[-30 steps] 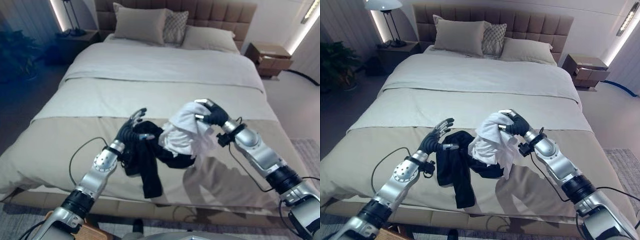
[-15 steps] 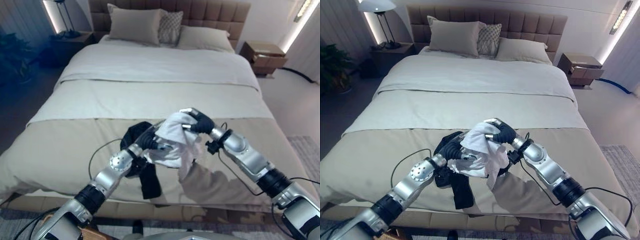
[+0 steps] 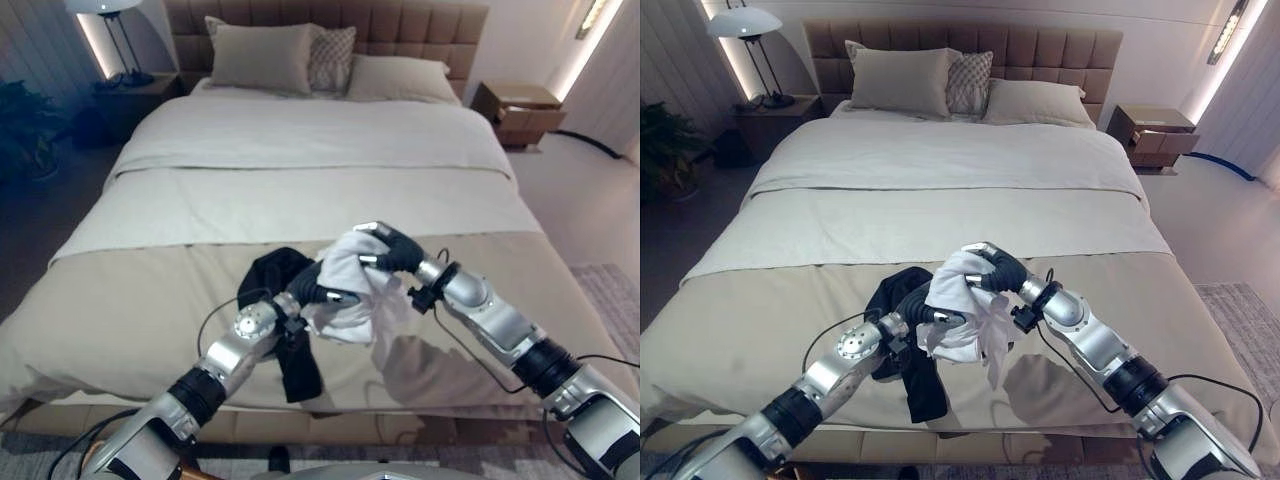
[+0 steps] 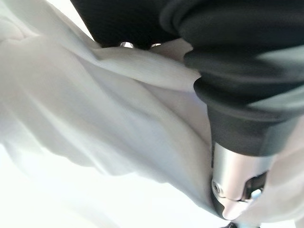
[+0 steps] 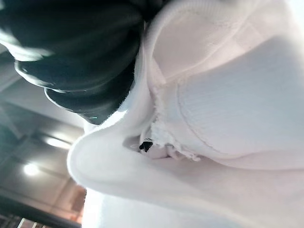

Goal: Pick up clothes into the bucket

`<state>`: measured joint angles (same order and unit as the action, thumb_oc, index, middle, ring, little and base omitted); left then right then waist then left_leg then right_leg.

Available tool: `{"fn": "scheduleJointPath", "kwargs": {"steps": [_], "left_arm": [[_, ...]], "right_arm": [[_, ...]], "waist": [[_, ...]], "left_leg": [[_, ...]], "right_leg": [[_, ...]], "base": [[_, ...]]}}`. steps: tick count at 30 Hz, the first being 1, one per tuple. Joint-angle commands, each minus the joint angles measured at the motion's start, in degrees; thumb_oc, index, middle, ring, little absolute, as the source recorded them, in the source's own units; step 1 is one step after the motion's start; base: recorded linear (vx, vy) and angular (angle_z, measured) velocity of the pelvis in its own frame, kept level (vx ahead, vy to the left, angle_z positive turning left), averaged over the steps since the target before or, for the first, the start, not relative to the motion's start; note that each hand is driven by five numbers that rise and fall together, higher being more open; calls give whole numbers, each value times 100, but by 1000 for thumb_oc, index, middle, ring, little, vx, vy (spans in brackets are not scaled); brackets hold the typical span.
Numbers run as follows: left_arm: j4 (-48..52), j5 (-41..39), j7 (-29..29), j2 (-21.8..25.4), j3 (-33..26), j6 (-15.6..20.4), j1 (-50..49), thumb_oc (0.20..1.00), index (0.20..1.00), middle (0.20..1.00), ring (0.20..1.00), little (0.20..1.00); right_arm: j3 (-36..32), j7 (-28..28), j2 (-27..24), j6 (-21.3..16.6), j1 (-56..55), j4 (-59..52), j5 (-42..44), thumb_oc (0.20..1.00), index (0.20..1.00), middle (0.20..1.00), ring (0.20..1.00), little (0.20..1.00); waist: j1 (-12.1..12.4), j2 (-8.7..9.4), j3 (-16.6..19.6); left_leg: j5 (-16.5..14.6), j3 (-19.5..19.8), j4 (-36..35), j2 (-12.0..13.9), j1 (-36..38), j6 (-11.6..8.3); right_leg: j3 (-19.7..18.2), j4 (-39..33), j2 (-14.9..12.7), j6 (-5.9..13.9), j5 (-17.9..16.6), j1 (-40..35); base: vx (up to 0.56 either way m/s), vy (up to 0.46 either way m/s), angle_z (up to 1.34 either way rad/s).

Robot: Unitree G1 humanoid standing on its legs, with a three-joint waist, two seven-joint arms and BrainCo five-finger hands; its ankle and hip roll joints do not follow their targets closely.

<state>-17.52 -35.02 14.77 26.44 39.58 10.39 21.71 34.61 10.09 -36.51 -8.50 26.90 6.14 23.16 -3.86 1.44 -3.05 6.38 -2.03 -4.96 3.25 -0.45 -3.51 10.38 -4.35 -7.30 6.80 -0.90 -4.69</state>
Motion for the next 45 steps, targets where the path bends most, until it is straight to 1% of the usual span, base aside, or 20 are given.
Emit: {"fn": "scheduleJointPath", "kwargs": {"steps": [1, 2, 3, 10, 12, 17, 21, 22, 23, 24, 28, 29, 31, 32, 33, 38, 39, 40, 43, 45], "left_arm": [[-535, 213, 102, -101, 291, 207, 689, 740, 740, 740, 740, 740], [-625, 262, 92, -190, 283, 213, 661, 235, 235, 235, 235, 235], [-628, 263, 92, -193, 284, 215, 662, 200, 200, 200, 200, 200], [-843, 398, 9, -430, 17, 292, 374, 200, 200, 200, 200, 200], [-977, 588, -108, -511, -213, 361, 203, 200, 200, 200, 200, 200], [-1021, 727, -269, -535, -458, 421, 8, 200, 200, 200, 200, 200], [-991, 890, -546, -512, -859, 530, -217, 200, 200, 200, 200, 200], [-939, 931, -609, -492, -967, 564, -295, 200, 200, 200, 200, 200], [-867, 979, -682, -460, -1091, 595, -389, 200, 200, 200, 200, 200], [-810, 1009, -725, -443, -1177, 610, -476, 200, 200, 200, 200, 200], [-552, 1011, -821, -336, -1691, 677, -947, 200, 200, 200, 200, 200], [-473, 992, -884, -298, -2009, 720, -1201, 200, 200, 200, 200, 200], [-407, 1010, -906, -255, -2136, 737, -1329, 200, 200, 200, 200, 200], [-313, 1039, -956, -211, -2456, 800, -1592, 200, 200, 200, 200, 200], [-306, 1040, -956, -209, -2458, 797, -1600, 200, 200, 200, 200, 200], [-68, 955, -1076, -268, -3402, 992, -2250, 200, 200, 200, 200, 200], [21, 995, -1124, -299, -3587, 1055, -2356, 200, 200, 200, 200, 200], [28, 997, -1126, -298, -3586, 1052, -2362, 200, 200, 200, 200, 200], [122, 1066, -1193, -354, -3792, 1120, -2446, 200, 200, 200, 200, 200], [215, 1086, -1254, -383, -3866, 1151, -2440, 200, 200, 200, 200, 200]], "right_arm": [[-36, -39, 306, -466, 534, -520, 235, 200, 200, 200, 200, 200], [-72, -33, 310, -471, 535, -560, 264, 200, 200, 200, 200, 200], [-73, -33, 309, -471, 534, -561, 264, 200, 200, 200, 200, 200], [-203, -47, 365, -471, 462, -608, 294, 200, 200, 200, 200, 200], [-334, -44, 379, -476, 365, -599, 270, 200, 200, 200, 200, 200], [-479, -82, 390, -471, 242, -614, 243, 200, 200, 200, 200, 200], [-691, -174, 470, -480, 74, -611, 224, 200, 200, 200, 200, 200], [-738, -192, 488, -483, 22, -616, 200, 266, 266, 266, 266, 266], [-810, -209, 503, -498, -48, -620, 171, 768, 768, 768, 768, 768], [-868, -229, 515, -509, -106, -625, 139, 1000, 1000, 1000, 1000, 1000], [-1155, -255, 613, -508, -441, -606, 185, 1000, 1000, 1000, 1000, 1000], [-1300, -276, 693, -521, -628, -583, 212, 1000, 1000, 1000, 1000, 1000], [-1375, -269, 710, -529, -715, -591, 214, 1000, 1000, 1000, 1000, 1000], [-1554, -273, 762, -547, -931, -570, 208, 1000, 1000, 1000, 1000, 1000], [-1552, -273, 764, -546, -936, -573, 207, 1000, 1000, 1000, 1000, 1000], [-2201, -357, 975, -681, -1677, -411, 23, 1000, 1000, 1000, 1000, 1000], [-2424, -405, 1063, -724, -1883, -328, -30, 1000, 1000, 1000, 1000, 1000], [-2425, -405, 1065, -725, -1888, -329, -31, 1000, 1000, 1000, 1000, 1000], [-2644, -484, 1170, -808, -2126, -250, -216, 1000, 1000, 1000, 1000, 1000], [-2768, -578, 1218, -884, -2230, -222, -330, 1000, 1000, 1000, 1000, 1000]], "waist": [[37, 355, 245], [35, 358, 242], [36, 357, 242], [67, 382, 251], [102, 398, 247], [144, 403, 237], [202, 413, 209], [218, 415, 201], [237, 422, 190], [253, 424, 180], [315, 433, 159], [347, 434, 153], [360, 434, 153], [401, 431, 153], [398, 432, 156], [502, 402, 87], [537, 385, 36], [529, 386, 37], [613, 352, -53], [689, 327, -140]], "left_leg": [[-597, -105, 568, 380, 1, -83], [-604, -104, 574, 374, 0, -82], [-604, -104, 574, 374, 0, -82], [-620, -97, 577, 369, 13, -70], [-621, -88, 583, 382, 9, -69], [-619, -68, 583, 378, 8, -68], [-636, -36, 637, 374, -13, -59], [-647, -26, 661, 372, -20, -56], [-660, -14, 691, 375, -28, -54], [-669, -6, 717, 377, -34, -52], [-685, 33, 768, 389, -33, -53], [-682, 49, 757, 405, -17, -56], [-684, 59, 752, 409, -6, -58], [-680, 85, 759, 417, -5, -61], [-681, 87, 760, 417, -5, -61], [-669, 222, 805, 426, -35, -63], [-640, 321, 808, 430, -64, -83], [-640, 331, 810, 429, -66, -85], [-523, 565, 794, 451, -188, -178], [-344, 817, 747, 512, -358, -303]], "right_leg": [[-21, 245, -664, 497, -339, 168], [-25, 246, -667, 501, -335, 164], [-26, 246, -667, 501, -335, 164], [-22, 249, -661, 484, -313, 147], [-6, 244, -661, 479, -302, 130], [11, 244, -657, 468, -292, 109], [26, 262, -661, 455, -268, 90], [27, 270, -660, 452, -262, 86], [26, 281, -660, 445, -251, 79], [23, 291, -659, 440, -242, 71], [53, 314, -641, 414, -196, 19], [63, 316, -628, 408, -171, -4], [68, 326, -627, 405, -155, -11], [91, 358, -625, 397, -121, -28], [93, 359, -625, 396, -119, -29], [203, 677, -645, 350, 71, -44], [288, 803, -650, 325, 155, -40], [298, 810, -651, 324, 161, -43], [560, 1009, -627, 263, 308, -34], [819, 1111, -552, 174, 425, -4]], "base": [[10, 5, -3], [0, 0, 0], [0, 0, 0], [0, 0, 0], [0, 0, 0], [0, 0, 0], [0, 0, 0], [0, 0, 0], [0, 0, 0], [0, 0, 0], [3, -7, 1], [10, -24, 4], [12, -18, 3], [14, -15, 5], [16, -13, 8], [14, -12, 11], [-6, -13, 25], [-22, -23, 34], [-59, -43, 29], [-143, -95, 73]]}}
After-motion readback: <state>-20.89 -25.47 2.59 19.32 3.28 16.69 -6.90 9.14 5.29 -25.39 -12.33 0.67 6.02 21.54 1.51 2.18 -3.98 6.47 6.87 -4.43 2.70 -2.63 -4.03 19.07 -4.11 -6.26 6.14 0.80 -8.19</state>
